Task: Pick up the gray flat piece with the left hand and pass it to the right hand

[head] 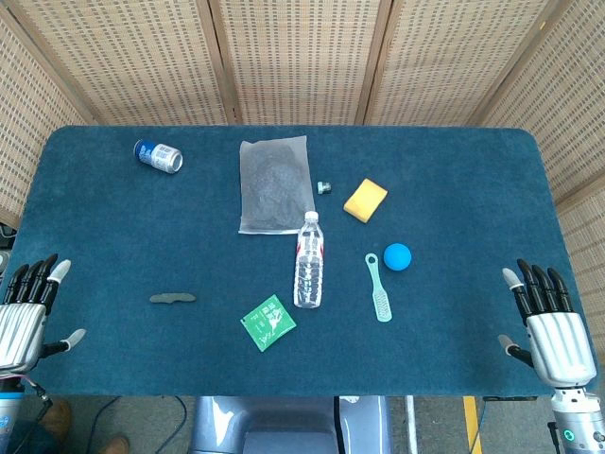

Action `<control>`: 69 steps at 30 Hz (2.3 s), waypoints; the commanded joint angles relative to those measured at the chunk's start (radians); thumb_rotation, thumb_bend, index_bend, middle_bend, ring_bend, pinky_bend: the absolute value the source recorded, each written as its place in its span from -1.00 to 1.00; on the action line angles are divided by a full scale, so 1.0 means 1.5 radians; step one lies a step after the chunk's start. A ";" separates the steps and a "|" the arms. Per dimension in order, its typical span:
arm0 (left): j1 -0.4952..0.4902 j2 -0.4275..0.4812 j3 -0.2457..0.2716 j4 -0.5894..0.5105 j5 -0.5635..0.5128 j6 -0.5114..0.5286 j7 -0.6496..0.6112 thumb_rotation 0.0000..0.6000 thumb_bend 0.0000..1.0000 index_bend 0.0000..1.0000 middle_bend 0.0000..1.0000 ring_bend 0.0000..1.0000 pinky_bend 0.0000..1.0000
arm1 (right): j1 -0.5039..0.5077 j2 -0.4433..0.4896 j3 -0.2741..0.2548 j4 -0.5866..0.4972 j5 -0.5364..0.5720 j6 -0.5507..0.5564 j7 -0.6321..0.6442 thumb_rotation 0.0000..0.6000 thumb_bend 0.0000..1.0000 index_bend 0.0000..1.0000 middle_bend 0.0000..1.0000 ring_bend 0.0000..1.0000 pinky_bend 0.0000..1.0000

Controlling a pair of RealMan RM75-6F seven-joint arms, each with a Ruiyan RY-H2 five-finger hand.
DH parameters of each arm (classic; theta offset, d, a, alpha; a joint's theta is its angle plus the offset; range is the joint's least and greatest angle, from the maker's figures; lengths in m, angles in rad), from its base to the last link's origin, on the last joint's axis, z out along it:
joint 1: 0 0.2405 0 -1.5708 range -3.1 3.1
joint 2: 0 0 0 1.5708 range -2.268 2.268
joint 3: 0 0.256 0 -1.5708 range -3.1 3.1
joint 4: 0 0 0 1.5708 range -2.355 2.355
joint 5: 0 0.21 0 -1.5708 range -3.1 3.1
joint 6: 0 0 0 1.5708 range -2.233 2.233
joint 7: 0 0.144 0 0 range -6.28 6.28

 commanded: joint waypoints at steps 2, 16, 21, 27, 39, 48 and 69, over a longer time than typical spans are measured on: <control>0.005 -0.006 -0.005 0.000 0.003 0.001 0.011 1.00 -1.00 -1.00 -1.00 -1.00 -1.00 | 0.000 0.002 0.000 -0.003 0.003 -0.003 0.000 1.00 -1.00 -1.00 -1.00 -1.00 -1.00; -0.054 -0.111 -0.047 0.068 -0.074 -0.134 0.030 1.00 -0.92 -0.45 -1.00 -1.00 -1.00 | -0.001 0.011 0.000 -0.015 0.003 -0.004 0.020 1.00 -1.00 -1.00 -1.00 -1.00 -1.00; -0.088 -0.163 -0.074 0.110 -0.129 -0.197 0.035 1.00 -0.60 -0.18 -1.00 -1.00 -1.00 | 0.001 0.012 -0.001 -0.014 0.003 -0.009 0.025 1.00 -1.00 -1.00 -1.00 -1.00 -1.00; -0.130 -0.234 -0.103 0.179 -0.186 -0.249 0.071 1.00 -0.34 -0.07 -1.00 -1.00 -1.00 | 0.004 0.012 -0.002 -0.012 0.005 -0.018 0.035 1.00 -1.00 -1.00 -1.00 -1.00 -1.00; -0.153 -0.303 -0.098 0.246 -0.218 -0.280 0.097 1.00 -0.33 0.00 -1.00 -1.00 -1.00 | 0.007 0.013 -0.001 -0.010 0.010 -0.026 0.045 1.00 -1.00 -1.00 -1.00 -1.00 -1.00; -0.160 -0.320 -0.099 0.266 -0.227 -0.287 0.100 1.00 -0.33 0.00 -1.00 -1.00 -1.00 | 0.008 0.015 -0.001 -0.010 0.013 -0.028 0.050 1.00 -1.00 -1.00 -1.00 -1.00 -1.00; -0.177 -0.345 -0.106 0.284 -0.245 -0.295 0.118 1.00 -0.26 0.05 -1.00 -1.00 -1.00 | 0.009 0.019 -0.001 -0.008 0.015 -0.031 0.068 1.00 -1.00 -1.00 -1.00 -1.00 -1.00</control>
